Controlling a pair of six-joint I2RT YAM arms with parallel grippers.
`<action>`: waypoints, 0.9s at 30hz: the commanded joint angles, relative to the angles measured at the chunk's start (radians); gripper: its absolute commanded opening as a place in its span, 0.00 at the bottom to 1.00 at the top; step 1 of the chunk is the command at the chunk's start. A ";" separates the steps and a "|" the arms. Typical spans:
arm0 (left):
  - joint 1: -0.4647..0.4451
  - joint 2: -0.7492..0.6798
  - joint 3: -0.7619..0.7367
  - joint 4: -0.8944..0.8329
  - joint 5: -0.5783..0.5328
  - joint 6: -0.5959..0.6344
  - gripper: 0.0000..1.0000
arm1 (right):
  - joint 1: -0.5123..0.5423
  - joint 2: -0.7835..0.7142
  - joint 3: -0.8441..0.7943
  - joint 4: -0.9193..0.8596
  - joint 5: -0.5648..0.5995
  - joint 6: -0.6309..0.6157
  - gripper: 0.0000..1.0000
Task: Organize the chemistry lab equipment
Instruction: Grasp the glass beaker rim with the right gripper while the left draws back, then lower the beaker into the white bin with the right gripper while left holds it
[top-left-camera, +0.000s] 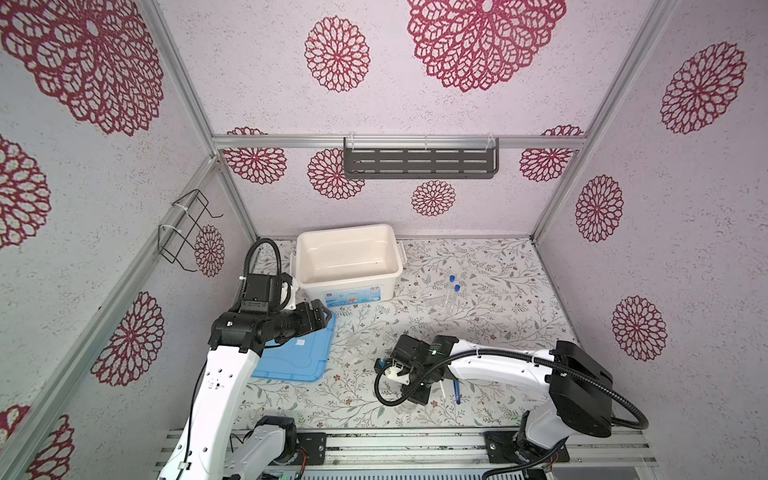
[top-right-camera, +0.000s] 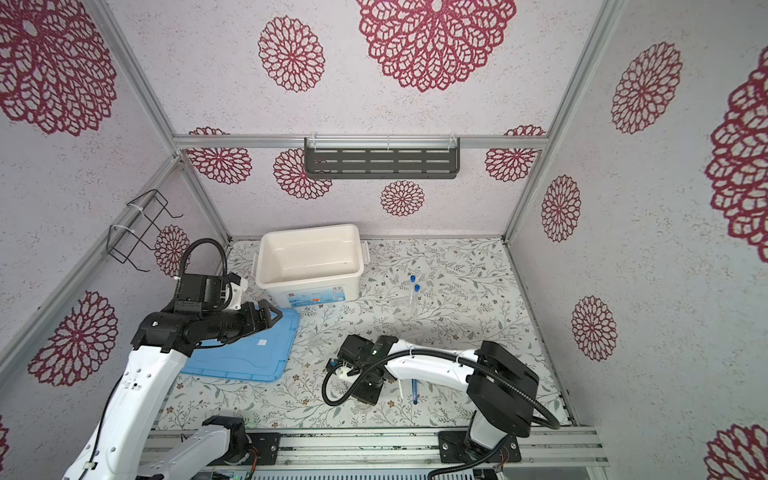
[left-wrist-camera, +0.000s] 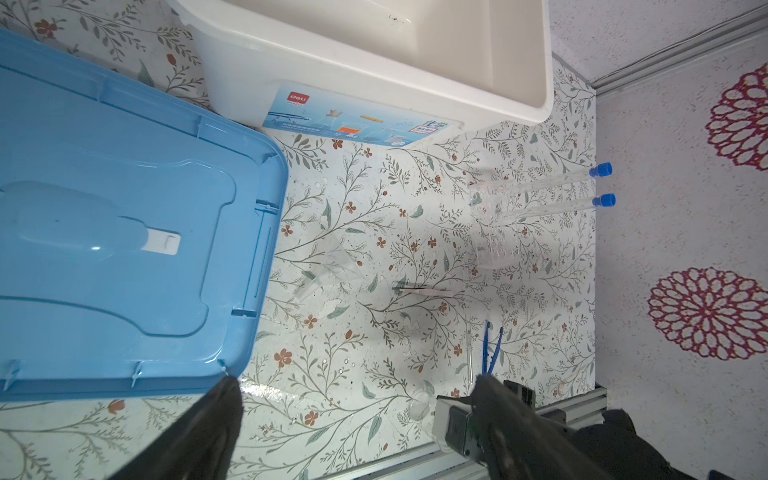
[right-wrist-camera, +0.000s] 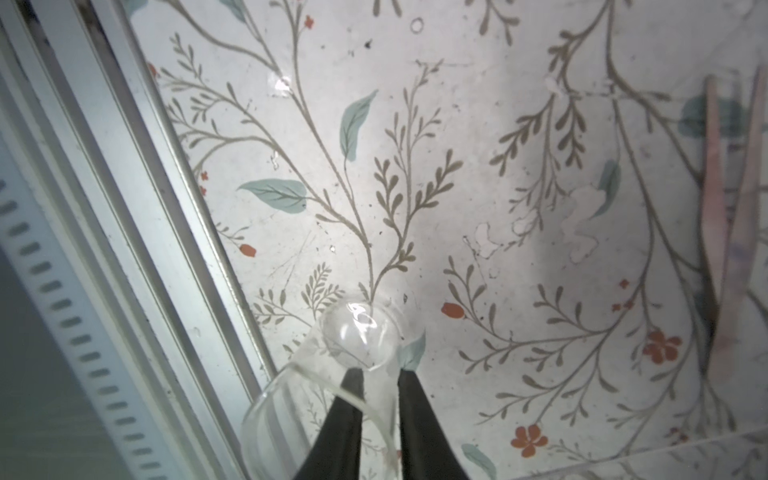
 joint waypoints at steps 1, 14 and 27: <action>0.002 -0.015 -0.003 0.018 -0.013 0.006 0.90 | 0.005 -0.005 0.045 -0.031 -0.010 -0.020 0.11; 0.001 0.025 0.084 -0.021 -0.080 -0.049 0.91 | -0.035 -0.018 0.325 -0.092 0.060 0.141 0.00; 0.108 0.303 0.352 -0.038 -0.209 -0.085 0.92 | -0.227 0.443 1.285 -0.467 0.316 0.384 0.00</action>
